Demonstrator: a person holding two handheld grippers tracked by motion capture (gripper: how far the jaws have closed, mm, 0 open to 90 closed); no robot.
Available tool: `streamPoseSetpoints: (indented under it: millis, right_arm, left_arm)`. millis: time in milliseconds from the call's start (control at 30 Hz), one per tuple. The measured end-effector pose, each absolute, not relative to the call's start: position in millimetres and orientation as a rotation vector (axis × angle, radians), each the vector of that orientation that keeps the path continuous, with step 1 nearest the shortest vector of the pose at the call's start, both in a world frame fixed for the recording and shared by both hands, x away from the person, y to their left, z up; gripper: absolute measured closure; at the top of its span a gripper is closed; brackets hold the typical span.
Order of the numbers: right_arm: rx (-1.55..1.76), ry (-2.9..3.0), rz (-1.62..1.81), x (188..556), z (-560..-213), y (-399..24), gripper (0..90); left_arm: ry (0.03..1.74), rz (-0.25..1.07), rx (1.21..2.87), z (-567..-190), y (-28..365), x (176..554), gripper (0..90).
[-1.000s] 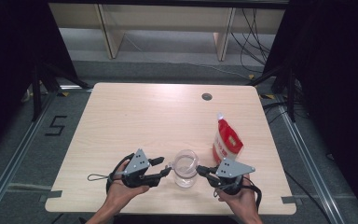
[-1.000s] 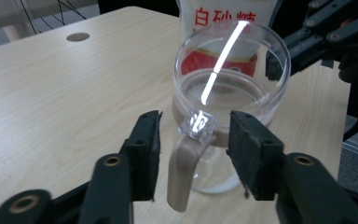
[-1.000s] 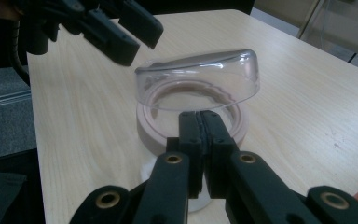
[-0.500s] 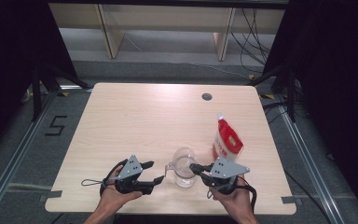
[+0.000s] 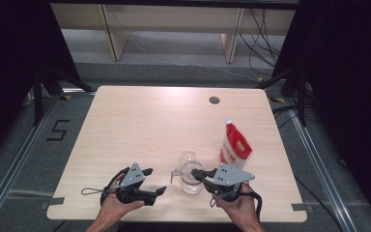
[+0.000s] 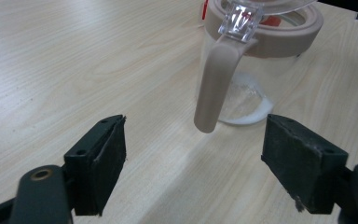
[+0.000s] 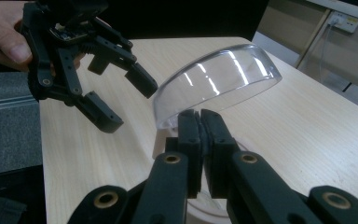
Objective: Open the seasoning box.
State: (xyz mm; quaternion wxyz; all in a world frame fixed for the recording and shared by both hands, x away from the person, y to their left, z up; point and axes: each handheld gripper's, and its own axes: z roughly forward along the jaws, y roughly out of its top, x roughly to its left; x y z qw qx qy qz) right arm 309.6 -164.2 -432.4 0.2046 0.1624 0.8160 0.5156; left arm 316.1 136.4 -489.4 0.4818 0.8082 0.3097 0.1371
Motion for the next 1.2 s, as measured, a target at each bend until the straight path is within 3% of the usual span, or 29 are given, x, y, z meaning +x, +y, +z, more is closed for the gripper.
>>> streamPoseSetpoints:
  millis: [1200]
  right_arm:
    - [0.41, 2.311, 1.459, 308.3, -435.3, -141.4, 86.1]
  left_arm:
    - [0.744, 0.333, 1.962, -492.3, 136.6, 312.0, 17.0]
